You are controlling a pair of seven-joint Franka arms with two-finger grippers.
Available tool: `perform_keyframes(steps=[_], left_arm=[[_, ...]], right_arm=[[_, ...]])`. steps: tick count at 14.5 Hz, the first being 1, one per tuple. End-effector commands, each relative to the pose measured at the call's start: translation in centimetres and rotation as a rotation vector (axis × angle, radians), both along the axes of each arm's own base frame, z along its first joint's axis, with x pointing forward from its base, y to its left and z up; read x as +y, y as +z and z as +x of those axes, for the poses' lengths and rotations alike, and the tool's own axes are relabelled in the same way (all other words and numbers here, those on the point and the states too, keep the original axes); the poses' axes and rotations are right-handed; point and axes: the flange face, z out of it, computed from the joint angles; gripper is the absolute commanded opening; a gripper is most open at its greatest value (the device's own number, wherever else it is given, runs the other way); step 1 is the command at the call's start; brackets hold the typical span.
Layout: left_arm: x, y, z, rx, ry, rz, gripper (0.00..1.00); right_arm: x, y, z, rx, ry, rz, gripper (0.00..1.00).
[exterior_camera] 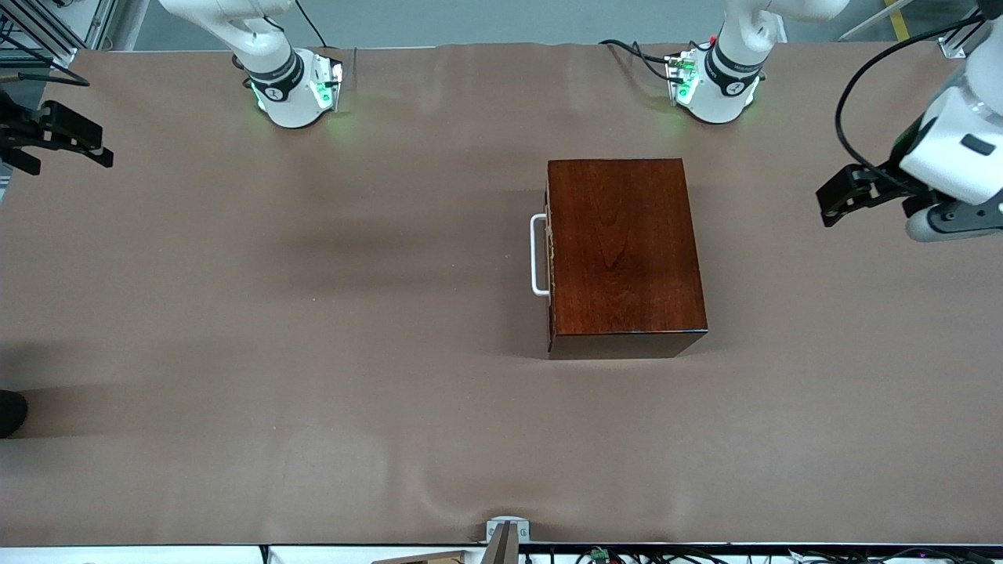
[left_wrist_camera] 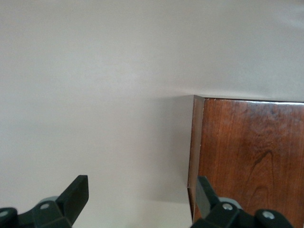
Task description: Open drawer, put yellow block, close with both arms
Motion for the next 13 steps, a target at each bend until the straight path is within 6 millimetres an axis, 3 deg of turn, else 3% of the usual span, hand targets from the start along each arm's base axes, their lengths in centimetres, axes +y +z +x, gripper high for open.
perform_keyframes(steps=[1, 5, 11, 13], left_arm=[[0.8, 0.3, -1.2, 0.022, -0.052, -0.015, 1.0], [1.3, -0.7, -3.5, 0.046, -0.085, -0.051, 1.0], [2.3, -3.1, -7.7, -0.017, -0.121, -0.027, 1.0], [2.7, -2.9, -7.9, -0.018, -0.109, -0.057, 1.0]], right_arm=[[0.3, 0.5, -0.4, -0.011, 0.006, 0.014, 1.0], [-0.8, 0.3, -0.5, 0.0, -0.012, 0.015, 1.0], [0.1, 0.2, -0.3, -0.005, 0.004, 0.016, 1.0], [0.1, 0.2, -0.3, -0.005, 0.002, 0.016, 1.0]])
